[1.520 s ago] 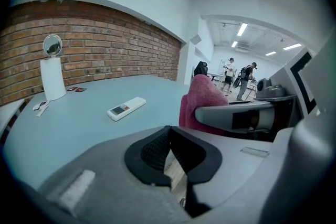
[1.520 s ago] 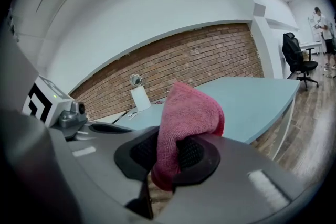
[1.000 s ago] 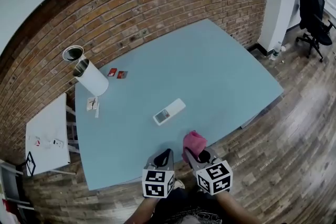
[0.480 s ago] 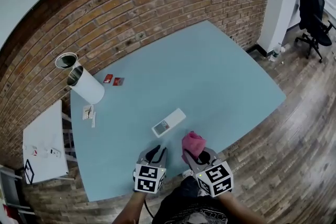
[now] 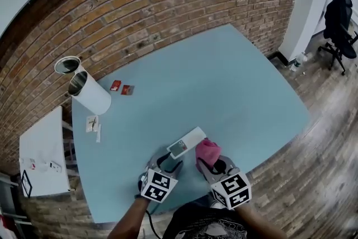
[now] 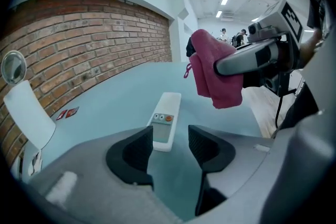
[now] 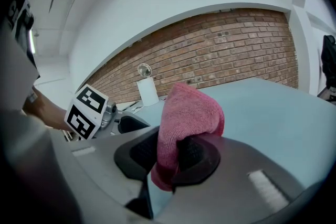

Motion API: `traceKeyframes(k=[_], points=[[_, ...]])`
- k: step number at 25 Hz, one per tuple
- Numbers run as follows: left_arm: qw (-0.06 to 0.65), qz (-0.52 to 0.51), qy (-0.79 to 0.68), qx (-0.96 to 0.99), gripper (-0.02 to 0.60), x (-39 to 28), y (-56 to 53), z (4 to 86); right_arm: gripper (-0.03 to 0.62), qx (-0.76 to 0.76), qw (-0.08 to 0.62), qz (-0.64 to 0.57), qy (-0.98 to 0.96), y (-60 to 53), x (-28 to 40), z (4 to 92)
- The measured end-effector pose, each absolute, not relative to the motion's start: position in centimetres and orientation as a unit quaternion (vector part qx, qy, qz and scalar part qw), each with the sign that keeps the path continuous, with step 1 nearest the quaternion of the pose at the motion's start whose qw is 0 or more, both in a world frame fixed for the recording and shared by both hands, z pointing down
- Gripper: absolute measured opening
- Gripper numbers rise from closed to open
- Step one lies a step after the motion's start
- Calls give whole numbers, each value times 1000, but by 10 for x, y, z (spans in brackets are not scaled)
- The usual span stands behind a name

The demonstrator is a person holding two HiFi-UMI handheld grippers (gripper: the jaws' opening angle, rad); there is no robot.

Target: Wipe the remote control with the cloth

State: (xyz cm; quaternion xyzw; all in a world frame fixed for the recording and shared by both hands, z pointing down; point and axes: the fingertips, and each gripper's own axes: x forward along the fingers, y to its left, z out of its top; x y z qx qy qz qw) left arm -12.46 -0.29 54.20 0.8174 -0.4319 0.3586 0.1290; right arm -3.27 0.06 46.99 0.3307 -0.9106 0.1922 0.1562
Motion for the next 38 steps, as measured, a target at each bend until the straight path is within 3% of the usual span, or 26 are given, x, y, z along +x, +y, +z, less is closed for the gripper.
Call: traceKeyframes(k=[3,5,6,7,20,29,38], points=[[114,387,-406,820,284,-129,-15,550,64,326,169,188,-911,-6,-40,472],[109,403,-383,824,290,-130,-22,558,64,322,179,185,-911,-9,-46,475],[109,411,-368,827,349,-129,-23,562,64,319,183,183,-912,-10,-49,476],[108,419,-354,829,354,-128,-24,567,64,317,187,182,-912,-11,-51,476],[148,406,-284,856,354,-116,-33,585,64,264,194,210,-921,-33,-97,480],[164,406,-261,860,296,-115,-30,585,64,180,201,236,-933,-38,-153,493],[179,435,-262,843,293,-113,-31,586,64,165,212,251,-930,-41,-157,513]])
